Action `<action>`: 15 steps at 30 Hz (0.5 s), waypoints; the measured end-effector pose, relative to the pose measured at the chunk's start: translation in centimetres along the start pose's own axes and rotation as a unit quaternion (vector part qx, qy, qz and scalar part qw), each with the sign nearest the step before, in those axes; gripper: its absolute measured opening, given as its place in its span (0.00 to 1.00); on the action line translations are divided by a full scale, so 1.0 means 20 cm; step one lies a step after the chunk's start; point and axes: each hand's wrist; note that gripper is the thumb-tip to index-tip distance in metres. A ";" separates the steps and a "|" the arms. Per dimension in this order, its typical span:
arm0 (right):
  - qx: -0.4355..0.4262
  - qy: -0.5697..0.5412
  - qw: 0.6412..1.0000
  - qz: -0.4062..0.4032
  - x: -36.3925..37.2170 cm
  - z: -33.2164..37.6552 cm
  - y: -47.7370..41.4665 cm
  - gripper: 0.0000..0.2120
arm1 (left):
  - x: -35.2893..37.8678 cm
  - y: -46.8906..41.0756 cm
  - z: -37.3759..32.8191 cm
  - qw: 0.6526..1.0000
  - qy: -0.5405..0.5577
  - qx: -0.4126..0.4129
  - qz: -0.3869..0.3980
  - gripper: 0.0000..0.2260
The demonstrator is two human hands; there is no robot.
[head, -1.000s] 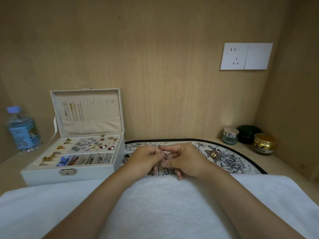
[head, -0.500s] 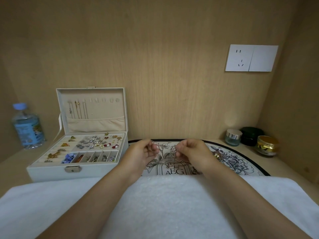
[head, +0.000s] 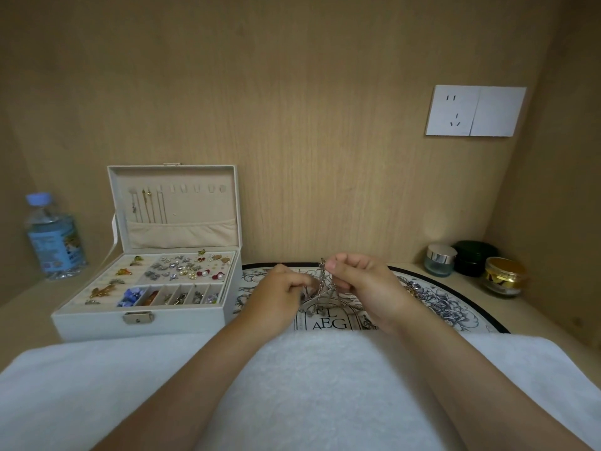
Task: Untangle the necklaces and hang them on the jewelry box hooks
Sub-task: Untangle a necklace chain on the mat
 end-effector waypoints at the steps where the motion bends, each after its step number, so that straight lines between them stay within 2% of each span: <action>1: -0.008 0.001 1.000 0.001 0.01 0.00 0.00 0.08 | 0.01 0.01 0.00 1.000 -0.008 -0.003 0.011 0.16; 4: -0.013 0.008 1.000 -0.002 0.02 0.01 0.01 0.07 | 0.02 0.03 -0.01 0.999 -0.033 0.015 0.022 0.07; 9: -0.003 0.004 1.000 -0.029 0.02 0.01 0.01 0.07 | 0.00 0.04 -0.05 0.992 0.027 -0.023 0.119 0.14; 12: -0.002 -0.028 0.999 -0.026 0.00 0.01 0.01 0.09 | 0.00 0.05 -0.05 0.992 0.070 -0.045 0.097 0.09; 15: 0.004 -0.038 0.999 -0.021 -0.01 0.01 0.01 0.09 | -0.02 0.06 -0.07 0.980 0.169 -0.085 0.065 0.07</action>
Point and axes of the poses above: each hand's wrist, its own y-axis away from the middle knuckle, its own x-axis out of the palm, z = x × y, and after that the axes turned 5 degrees about y, right-handed
